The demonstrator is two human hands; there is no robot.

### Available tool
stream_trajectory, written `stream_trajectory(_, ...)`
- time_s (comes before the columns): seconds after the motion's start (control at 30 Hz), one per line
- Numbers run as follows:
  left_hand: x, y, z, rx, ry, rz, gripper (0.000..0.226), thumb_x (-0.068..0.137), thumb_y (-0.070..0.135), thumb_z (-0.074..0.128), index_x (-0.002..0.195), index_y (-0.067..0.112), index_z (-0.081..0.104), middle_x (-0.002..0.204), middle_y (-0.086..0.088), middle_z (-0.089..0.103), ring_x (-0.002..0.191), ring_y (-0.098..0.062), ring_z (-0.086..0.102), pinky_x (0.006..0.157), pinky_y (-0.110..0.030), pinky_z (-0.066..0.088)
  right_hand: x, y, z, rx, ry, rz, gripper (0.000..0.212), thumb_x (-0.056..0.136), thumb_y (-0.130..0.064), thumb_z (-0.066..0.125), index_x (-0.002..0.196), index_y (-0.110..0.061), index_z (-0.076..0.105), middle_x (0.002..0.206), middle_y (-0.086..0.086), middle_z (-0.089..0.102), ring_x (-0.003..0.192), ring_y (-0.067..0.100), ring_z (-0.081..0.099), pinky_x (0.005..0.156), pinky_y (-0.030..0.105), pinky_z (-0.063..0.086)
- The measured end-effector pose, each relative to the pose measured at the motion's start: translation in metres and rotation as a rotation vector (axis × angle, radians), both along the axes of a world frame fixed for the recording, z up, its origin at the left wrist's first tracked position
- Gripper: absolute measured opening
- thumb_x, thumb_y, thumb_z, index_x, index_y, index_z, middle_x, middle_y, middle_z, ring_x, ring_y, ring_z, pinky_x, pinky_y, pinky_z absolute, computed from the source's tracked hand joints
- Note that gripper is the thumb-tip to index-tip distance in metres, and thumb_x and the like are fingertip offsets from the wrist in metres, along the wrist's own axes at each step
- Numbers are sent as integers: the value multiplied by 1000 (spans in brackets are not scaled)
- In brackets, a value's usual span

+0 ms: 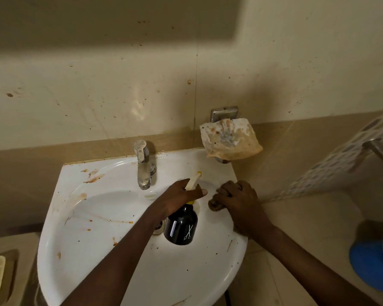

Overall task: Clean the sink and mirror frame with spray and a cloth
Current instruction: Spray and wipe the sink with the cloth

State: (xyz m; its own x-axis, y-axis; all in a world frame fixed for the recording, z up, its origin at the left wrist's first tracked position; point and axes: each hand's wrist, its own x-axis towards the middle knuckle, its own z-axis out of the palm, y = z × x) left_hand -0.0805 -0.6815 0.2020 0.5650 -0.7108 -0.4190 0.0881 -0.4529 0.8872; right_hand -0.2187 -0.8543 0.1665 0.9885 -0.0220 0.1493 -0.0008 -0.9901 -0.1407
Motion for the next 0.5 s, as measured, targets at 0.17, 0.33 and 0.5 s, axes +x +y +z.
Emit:
stream_trajectory(0.17, -2, 2, -4, 13, -70, 28, 41, 82, 36, 73, 92, -1, 61, 76, -7, 63, 69, -13, 62, 73, -28, 48, -3, 7, -3, 35, -30, -173, 59, 56, -5, 74, 109, -27, 58, 114, 2, 55, 93, 32, 53, 72, 42, 48)
stream_trajectory(0.33, -2, 9, -6, 11, -26, -22, 48, 73, 47, 70, 95, 5, 63, 82, -11, 65, 81, -17, 64, 79, -31, 48, 41, 12, 3, -38, -130, -331, 46, 63, -7, 78, 107, -18, 67, 105, 9, 64, 85, 38, 59, 60, 37, 48)
stream_trajectory(0.5, -4, 15, -5, -17, -64, 39, 36, 74, 41, 70, 83, 6, 63, 73, -4, 65, 70, -12, 63, 74, -28, 46, 45, 17, 3, -136, -87, -402, 42, 72, -9, 73, 112, -16, 62, 107, 13, 62, 86, 39, 58, 60, 38, 50)
